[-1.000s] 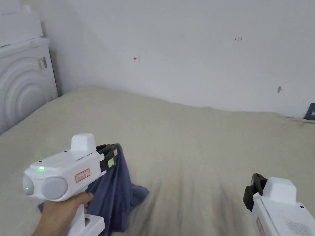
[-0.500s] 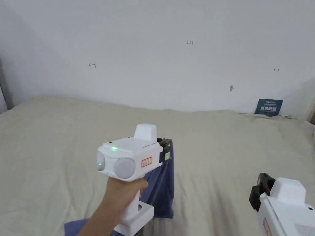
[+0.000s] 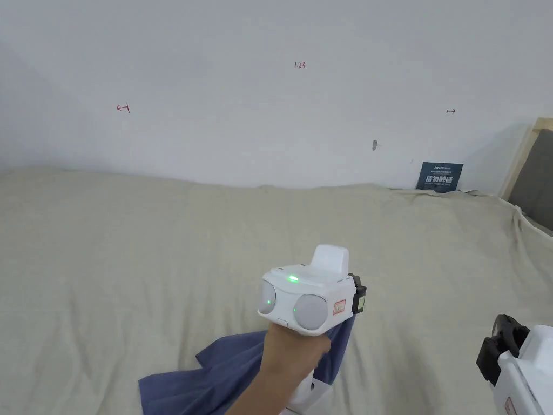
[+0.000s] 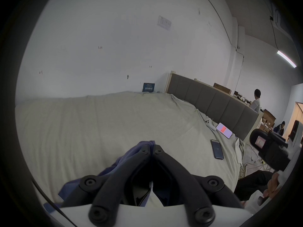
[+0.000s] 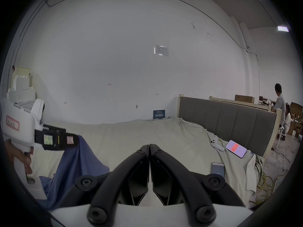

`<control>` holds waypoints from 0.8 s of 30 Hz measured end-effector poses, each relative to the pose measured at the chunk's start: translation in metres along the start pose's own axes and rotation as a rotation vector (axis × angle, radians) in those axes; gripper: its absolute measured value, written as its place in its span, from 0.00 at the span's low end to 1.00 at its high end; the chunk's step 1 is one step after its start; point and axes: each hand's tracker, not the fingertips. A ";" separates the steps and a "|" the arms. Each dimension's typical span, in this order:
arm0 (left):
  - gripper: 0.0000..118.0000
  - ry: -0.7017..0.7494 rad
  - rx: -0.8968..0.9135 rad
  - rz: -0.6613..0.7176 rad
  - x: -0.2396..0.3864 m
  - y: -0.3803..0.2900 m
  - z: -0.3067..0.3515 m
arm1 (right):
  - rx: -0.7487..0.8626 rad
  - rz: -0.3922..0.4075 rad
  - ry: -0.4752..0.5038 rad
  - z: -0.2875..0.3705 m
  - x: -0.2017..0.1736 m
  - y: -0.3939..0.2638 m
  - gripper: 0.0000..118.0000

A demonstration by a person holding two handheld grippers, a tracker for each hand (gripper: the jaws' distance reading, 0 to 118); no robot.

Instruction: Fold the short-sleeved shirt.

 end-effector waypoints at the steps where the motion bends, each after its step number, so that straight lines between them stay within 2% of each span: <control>1: 0.00 0.011 -0.015 0.004 0.000 -0.005 -0.005 | -0.006 -0.004 -0.005 -0.001 0.003 -0.002 0.01; 5: 0.01 0.030 -0.049 0.031 0.005 -0.020 -0.008 | -0.024 -0.007 -0.015 -0.003 0.006 -0.009 0.01; 8: 0.26 0.027 -0.062 0.040 0.003 -0.026 -0.003 | -0.037 -0.015 -0.011 -0.005 0.003 -0.013 0.01; 10: 0.51 0.028 -0.054 0.046 0.002 -0.024 0.014 | -0.041 -0.013 -0.006 -0.005 -0.001 -0.015 0.01; 11: 0.56 0.031 -0.035 0.047 0.000 -0.025 0.022 | -0.044 -0.012 -0.001 -0.005 -0.003 -0.015 0.01; 17: 0.57 0.126 0.113 -0.010 -0.025 -0.020 0.078 | -0.042 -0.008 0.034 -0.006 -0.022 -0.014 0.01; 24: 0.57 0.398 0.268 -0.024 -0.073 -0.045 0.162 | -0.026 0.004 0.091 -0.005 -0.052 -0.012 0.01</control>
